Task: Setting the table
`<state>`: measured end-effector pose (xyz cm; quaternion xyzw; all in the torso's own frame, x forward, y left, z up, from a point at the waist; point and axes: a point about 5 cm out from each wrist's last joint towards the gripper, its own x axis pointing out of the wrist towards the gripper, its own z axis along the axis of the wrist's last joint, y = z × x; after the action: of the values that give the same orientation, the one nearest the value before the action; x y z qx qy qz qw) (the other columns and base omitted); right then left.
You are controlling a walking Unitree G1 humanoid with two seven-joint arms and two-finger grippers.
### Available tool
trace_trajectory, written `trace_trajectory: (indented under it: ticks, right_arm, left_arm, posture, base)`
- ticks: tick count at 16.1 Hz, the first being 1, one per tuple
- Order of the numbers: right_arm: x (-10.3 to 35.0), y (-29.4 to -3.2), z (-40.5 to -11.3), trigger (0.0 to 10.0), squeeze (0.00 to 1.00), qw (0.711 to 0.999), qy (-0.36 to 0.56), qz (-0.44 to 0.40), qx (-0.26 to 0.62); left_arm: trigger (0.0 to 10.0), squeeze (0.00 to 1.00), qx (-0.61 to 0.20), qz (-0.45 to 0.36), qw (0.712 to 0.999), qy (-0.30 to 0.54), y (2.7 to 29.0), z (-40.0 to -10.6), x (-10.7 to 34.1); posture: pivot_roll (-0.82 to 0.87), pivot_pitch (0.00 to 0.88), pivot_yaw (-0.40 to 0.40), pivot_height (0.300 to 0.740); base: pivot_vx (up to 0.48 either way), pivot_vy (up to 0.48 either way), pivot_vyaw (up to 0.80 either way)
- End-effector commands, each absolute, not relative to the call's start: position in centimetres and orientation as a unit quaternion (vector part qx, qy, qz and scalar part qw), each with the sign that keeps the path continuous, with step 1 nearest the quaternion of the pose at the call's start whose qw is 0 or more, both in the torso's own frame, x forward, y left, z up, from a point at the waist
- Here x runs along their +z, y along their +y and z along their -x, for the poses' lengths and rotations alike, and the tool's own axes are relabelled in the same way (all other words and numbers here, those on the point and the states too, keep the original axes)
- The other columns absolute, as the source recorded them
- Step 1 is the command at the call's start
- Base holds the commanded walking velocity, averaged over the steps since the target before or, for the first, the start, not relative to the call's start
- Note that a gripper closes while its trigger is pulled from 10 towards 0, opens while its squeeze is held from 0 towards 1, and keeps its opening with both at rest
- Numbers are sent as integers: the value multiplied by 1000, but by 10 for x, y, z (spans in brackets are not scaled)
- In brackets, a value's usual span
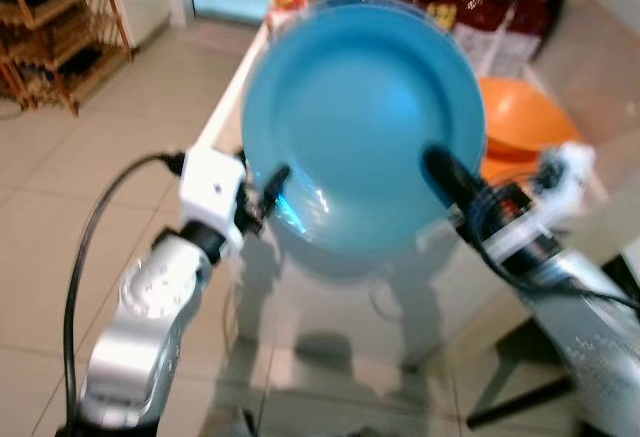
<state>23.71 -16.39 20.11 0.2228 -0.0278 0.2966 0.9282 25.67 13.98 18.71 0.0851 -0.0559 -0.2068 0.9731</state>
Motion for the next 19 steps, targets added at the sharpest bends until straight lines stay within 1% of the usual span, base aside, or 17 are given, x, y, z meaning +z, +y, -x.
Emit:
trace_trajectory:
  ticks: [1, 3, 4, 7, 9, 11, 14, 15, 16, 17, 19]
  right_arm:
    - [218, -166, -232, 10000, 0, 915, -68, -218, 332]
    - [220, -190, -236, 10000, 0, 933, -66, -170, 311]
    - [221, -198, -236, 10000, 0, 932, -62, -162, 317]
    - [211, -201, -233, 10000, 0, 930, -33, -154, 332]
    - [211, -203, -231, 10000, 0, 928, -37, -165, 332]
    - [210, -208, -229, 10000, 0, 932, -38, -165, 320]
    - [203, -213, -234, 10000, 0, 945, -44, -181, 268]
    - [196, -214, -237, 10000, 0, 954, -34, -174, 242]
    - [193, -215, -237, 10000, 0, 956, -31, -178, 230]
    - [191, -215, -234, 10000, 0, 958, -30, -179, 221]
    - [194, -221, -229, 10000, 0, 959, -39, -186, 208]
  left_arm:
    - [10000, 0, -194, -96, 974, -67, 151, -254, 193]
    - [10000, 0, -192, -111, 973, -63, 164, -245, 195]
    - [10000, 0, -189, -119, 973, -64, 170, -242, 197]
    - [10000, 0, -195, -136, 970, -52, 177, -240, 194]
    - [10000, 0, -193, -139, 970, -52, 180, -241, 194]
    - [10000, 0, -188, -138, 971, -56, 179, -246, 196]
    - [10000, 0, -179, -130, 973, -63, 169, -259, 195]
    - [10000, 0, -172, -119, 976, -68, 164, -266, 195]
    - [10000, 0, -171, -111, 977, -68, 160, -270, 194]
    - [10000, 0, -179, -106, 976, -68, 151, -276, 193]
    - [10000, 0, -197, -106, 972, -75, 140, -281, 193]
  posture:
    - [61, 17, -89, 740]
    - [66, 17, -97, 740]
    - [71, 17, -104, 740]
    - [71, 15, -101, 740]
    - [69, 12, -98, 740]
    - [62, 8, -91, 740]
    - [56, 9, -86, 740]
    - [34, 12, -57, 740]
    - [34, 12, -57, 740]
    - [16, 19, -34, 740]
    - [12, 20, -30, 740]
  base:
    - [0, -480, 0]
    - [0, -480, 0]
    - [0, -480, 0]
    - [0, -480, 0]
    - [0, -480, 0]
    - [0, -480, 0]
    - [0, -480, 0]
    - [0, -480, 0]
    - [0, -480, 0]
    - [0, -480, 0]
    - [0, -480, 0]
